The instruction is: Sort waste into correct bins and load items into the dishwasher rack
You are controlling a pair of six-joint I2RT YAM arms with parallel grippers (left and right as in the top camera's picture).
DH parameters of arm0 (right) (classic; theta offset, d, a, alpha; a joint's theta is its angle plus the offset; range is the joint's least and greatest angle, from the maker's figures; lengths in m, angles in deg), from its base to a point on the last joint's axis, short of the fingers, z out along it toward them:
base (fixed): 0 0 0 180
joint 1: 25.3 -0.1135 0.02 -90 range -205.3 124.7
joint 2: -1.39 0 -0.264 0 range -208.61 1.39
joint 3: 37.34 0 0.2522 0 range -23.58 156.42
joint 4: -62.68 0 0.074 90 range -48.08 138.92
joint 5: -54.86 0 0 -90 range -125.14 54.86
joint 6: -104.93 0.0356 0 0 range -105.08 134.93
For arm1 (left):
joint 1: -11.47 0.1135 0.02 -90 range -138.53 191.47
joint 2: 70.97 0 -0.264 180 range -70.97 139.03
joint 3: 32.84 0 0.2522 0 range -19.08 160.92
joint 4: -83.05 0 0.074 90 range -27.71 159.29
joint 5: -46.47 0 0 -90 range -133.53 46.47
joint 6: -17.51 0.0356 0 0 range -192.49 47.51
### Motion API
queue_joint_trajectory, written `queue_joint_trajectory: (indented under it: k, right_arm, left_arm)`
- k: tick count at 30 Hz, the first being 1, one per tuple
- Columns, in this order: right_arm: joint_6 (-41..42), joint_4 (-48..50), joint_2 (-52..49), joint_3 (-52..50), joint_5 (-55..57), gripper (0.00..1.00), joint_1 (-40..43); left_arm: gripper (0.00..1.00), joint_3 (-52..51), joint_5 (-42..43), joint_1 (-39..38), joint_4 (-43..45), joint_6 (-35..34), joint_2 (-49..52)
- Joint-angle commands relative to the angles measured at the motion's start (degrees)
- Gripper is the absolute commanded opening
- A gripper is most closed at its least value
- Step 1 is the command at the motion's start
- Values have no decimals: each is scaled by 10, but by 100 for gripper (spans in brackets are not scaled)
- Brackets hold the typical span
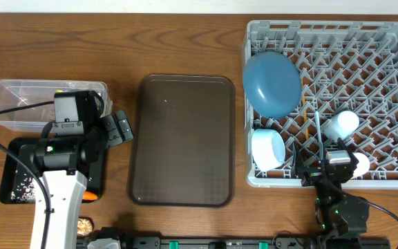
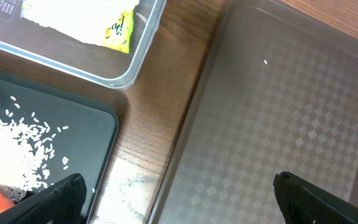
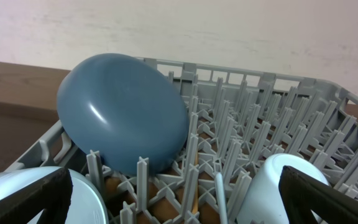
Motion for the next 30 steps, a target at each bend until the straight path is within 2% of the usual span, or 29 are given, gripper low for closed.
queue_joint_trajectory:
  k: [1, 5, 7, 12, 16, 19, 26, 30]
  right_arm:
    - [-3, -2, 3, -1, -2, 99, 4]
    - [-3, -2, 3, -1, -2, 99, 4]
    - [-3, -2, 3, -1, -2, 99, 4]
    - [-3, -2, 3, -1, -2, 99, 4]
    - [-3, -2, 3, -1, -2, 99, 4]
    - [-3, -2, 3, -1, -2, 99, 4]
    - [-3, -2, 3, -1, -2, 99, 4]
    - [-3, -2, 3, -1, -2, 99, 4]
  left_arm:
    - [98, 7, -7, 3, -2, -5, -12]
    - [98, 7, -135, 5, -43, 6, -24]
    - [98, 7, -162, 6, -48, 6, -24]
    - [98, 5, -164, 4, -57, 6, -50]
    - [98, -3, -164, 4, -9, 8, -104]
    - [98, -22, -163, 4, 49, 35, -154]
    - [98, -114, -79, 4, 181, 208, -296]
    - [98, -181, -73, 4, 220, 230, -381]
